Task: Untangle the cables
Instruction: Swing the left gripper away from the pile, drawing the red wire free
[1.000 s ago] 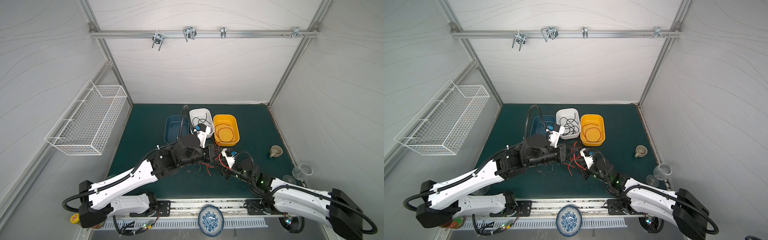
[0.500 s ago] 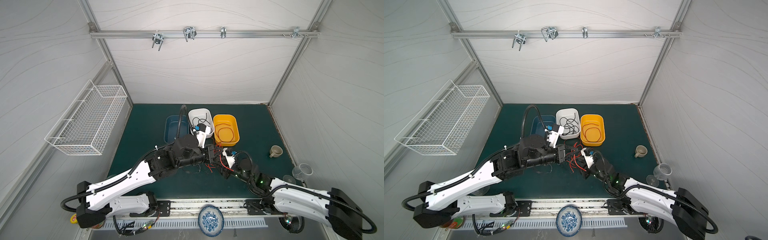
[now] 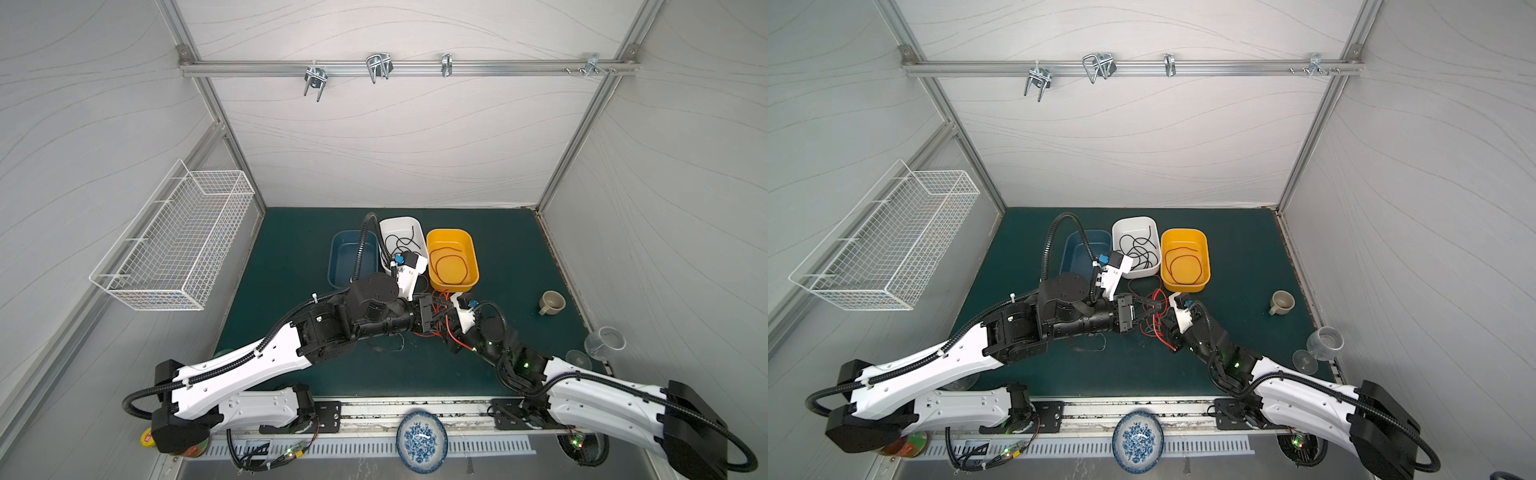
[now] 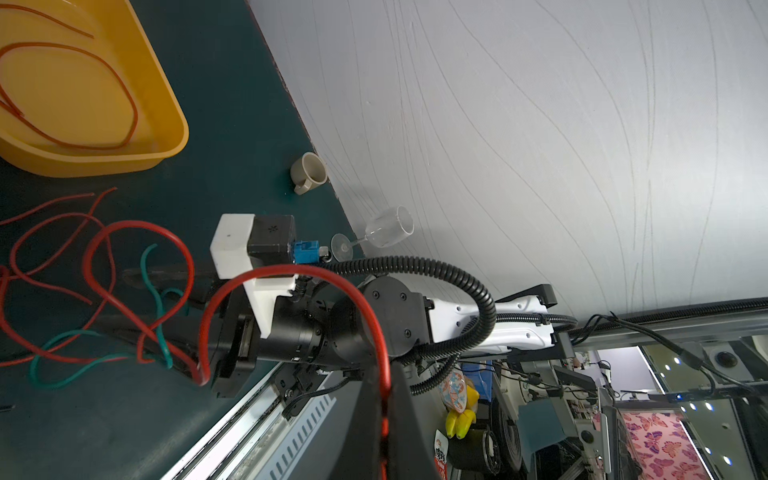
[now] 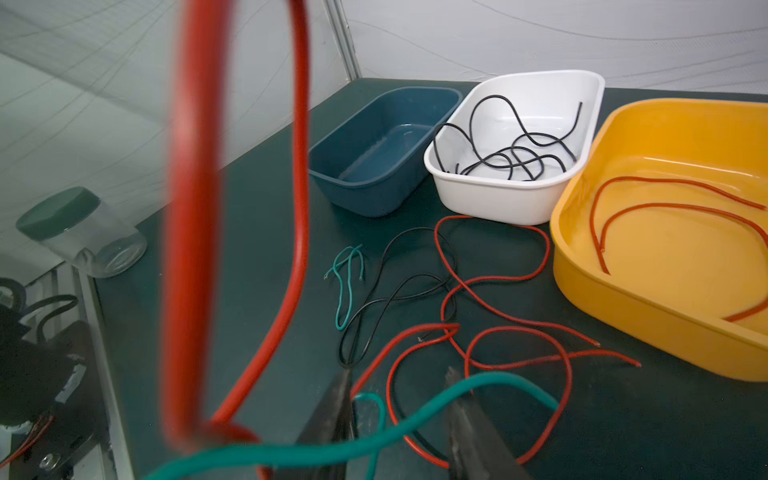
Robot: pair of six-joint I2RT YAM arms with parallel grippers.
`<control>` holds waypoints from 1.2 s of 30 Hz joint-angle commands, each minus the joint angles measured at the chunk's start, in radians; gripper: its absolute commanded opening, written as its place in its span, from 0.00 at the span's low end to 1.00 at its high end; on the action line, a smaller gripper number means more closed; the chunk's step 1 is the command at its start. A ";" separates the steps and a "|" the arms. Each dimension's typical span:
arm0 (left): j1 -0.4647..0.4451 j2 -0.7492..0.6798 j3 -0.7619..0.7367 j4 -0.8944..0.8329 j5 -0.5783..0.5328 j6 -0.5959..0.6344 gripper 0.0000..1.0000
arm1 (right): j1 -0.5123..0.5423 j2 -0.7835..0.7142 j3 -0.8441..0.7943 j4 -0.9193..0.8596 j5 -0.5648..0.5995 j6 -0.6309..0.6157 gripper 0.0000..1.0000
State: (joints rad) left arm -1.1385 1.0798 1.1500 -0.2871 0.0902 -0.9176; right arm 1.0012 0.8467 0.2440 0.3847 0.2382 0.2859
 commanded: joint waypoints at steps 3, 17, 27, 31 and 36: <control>-0.007 -0.024 0.072 0.021 -0.024 0.030 0.00 | 0.007 -0.016 0.024 -0.047 0.084 0.001 0.23; -0.007 -0.156 0.215 -0.223 -0.275 0.240 0.00 | 0.005 0.038 0.071 -0.128 0.142 0.007 0.00; -0.007 -0.226 0.435 -0.444 -0.498 0.403 0.00 | -0.001 0.093 0.108 -0.189 0.188 0.025 0.00; -0.007 -0.227 0.512 -0.511 -0.541 0.445 0.00 | -0.006 0.106 0.118 -0.205 0.193 0.032 0.00; -0.007 -0.237 0.556 -0.547 -0.568 0.463 0.00 | -0.018 0.117 0.121 -0.219 0.192 0.043 0.00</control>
State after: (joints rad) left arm -1.1427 0.8463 1.6684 -0.8154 -0.4206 -0.4923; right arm 0.9932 0.9524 0.3470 0.2008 0.4110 0.3172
